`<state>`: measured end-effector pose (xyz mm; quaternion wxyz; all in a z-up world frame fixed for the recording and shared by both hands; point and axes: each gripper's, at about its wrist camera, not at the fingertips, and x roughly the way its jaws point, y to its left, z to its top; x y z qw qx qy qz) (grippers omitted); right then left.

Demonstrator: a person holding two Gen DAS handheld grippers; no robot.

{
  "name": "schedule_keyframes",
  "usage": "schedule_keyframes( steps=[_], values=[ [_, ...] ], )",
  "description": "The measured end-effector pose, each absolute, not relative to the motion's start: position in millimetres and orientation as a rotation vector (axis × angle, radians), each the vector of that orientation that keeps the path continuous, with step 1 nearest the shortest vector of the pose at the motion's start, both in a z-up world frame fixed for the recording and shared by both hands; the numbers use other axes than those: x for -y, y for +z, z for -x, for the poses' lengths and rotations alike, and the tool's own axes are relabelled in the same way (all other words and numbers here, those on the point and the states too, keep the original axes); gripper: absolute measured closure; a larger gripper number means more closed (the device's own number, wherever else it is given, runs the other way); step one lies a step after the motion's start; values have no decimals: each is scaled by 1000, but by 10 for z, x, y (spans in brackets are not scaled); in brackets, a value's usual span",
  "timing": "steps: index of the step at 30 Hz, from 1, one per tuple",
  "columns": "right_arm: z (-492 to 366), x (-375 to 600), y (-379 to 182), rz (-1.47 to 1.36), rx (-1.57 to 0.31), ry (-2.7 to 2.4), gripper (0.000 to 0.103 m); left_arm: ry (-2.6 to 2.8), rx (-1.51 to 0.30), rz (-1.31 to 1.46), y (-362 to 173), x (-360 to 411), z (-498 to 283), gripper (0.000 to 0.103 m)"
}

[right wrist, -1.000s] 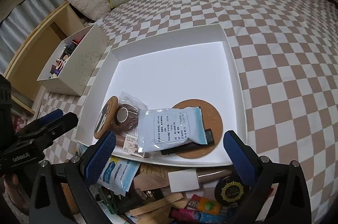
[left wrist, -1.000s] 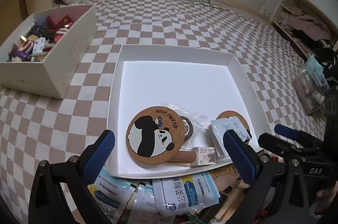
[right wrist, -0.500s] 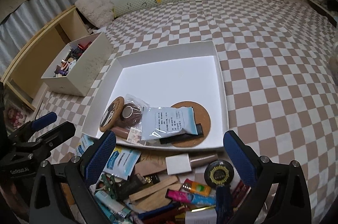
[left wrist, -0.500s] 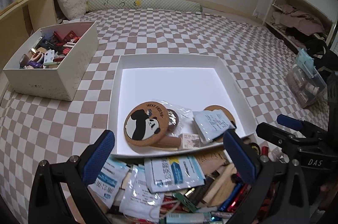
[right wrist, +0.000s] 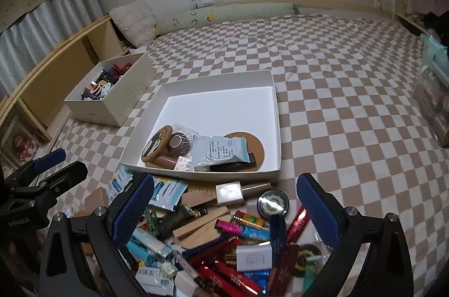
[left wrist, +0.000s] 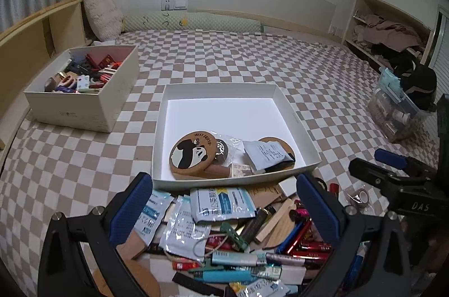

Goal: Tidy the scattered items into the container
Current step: 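Withdraw both grippers from the tray back over the pile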

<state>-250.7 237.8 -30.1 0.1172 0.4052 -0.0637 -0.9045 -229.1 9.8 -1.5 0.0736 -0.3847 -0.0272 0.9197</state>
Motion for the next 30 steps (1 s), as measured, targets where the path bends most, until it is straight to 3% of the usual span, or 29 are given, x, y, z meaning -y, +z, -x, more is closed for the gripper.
schedule_keyframes(
  steps=[18, 30],
  values=[
    [1823, -2442, -173, -1090, 76, -2733, 0, 2857, 52, 1107, 68, 2, 1587, 0],
    [1678, -2549, -177, -1096, 119, -2753, 0, 2879, 31, 1069, 120, -17, 1409, 0]
  ],
)
